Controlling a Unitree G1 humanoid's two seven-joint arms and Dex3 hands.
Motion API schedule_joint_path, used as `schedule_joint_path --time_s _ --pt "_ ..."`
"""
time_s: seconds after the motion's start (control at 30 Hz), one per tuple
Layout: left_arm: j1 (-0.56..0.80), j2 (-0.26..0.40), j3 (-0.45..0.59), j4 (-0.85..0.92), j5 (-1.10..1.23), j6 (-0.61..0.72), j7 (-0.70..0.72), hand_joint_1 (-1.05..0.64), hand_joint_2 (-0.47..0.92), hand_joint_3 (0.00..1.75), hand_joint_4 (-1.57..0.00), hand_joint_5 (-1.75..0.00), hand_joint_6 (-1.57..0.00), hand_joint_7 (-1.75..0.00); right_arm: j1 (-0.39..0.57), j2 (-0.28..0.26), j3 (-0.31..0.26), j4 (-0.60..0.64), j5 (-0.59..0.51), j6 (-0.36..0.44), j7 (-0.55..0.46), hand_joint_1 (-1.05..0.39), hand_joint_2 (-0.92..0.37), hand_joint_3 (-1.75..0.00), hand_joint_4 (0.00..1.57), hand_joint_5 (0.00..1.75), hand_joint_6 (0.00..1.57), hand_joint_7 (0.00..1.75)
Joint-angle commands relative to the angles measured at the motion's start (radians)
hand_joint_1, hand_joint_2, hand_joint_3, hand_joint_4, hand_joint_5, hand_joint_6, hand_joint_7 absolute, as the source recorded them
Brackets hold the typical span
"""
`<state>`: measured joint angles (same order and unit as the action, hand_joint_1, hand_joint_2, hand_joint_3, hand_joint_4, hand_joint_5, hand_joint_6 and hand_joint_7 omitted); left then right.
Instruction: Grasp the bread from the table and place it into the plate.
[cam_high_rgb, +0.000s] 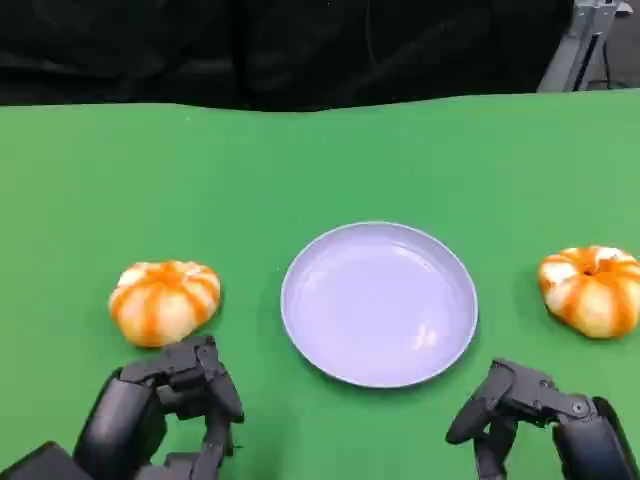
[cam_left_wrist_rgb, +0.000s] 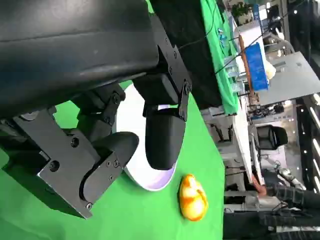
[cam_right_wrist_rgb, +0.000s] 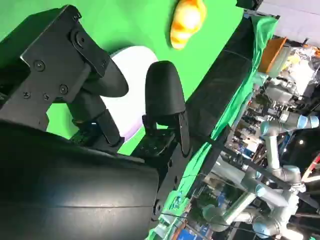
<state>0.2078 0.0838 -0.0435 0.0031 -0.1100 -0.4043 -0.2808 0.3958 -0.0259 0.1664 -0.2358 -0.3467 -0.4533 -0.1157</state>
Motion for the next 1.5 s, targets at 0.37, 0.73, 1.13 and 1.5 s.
schedule_joint_path --time_s 0.37,0.73,1.13,1.5 --pt "-0.007 0.005 0.006 0.015 0.004 -0.016 -0.001 -0.02 0.32 1.48 -0.86 -1.63 -0.84 -1.44 -0.003 -0.005 -0.007 0.006 0.018 -0.015 -0.005 0.08 -0.26 -1.49 0.91 1.75 0.83 1.38" --pt "-0.02 0.011 0.014 0.023 -0.02 -0.004 -0.014 -0.05 0.4 1.3 -0.79 -1.54 -0.79 -1.28 -0.003 -0.003 -0.005 0.009 0.014 -0.015 -0.008 0.07 -0.27 -1.48 0.92 1.75 0.83 1.38" --pt "-0.032 0.013 0.024 0.028 -0.04 0.013 -0.029 -0.12 0.62 0.8 -0.68 -1.3 -0.75 -0.91 -0.004 -0.003 -0.005 0.013 0.011 -0.017 -0.011 0.06 -0.27 -1.5 0.91 1.75 0.83 1.38" --pt "-0.144 0.189 0.001 -0.056 0.458 0.106 0.104 -0.51 0.92 0.03 0.0 -0.65 -0.3 -0.15 -0.016 0.016 0.008 0.009 0.031 0.008 0.002 0.07 -0.28 -1.49 0.93 1.75 0.82 1.38"
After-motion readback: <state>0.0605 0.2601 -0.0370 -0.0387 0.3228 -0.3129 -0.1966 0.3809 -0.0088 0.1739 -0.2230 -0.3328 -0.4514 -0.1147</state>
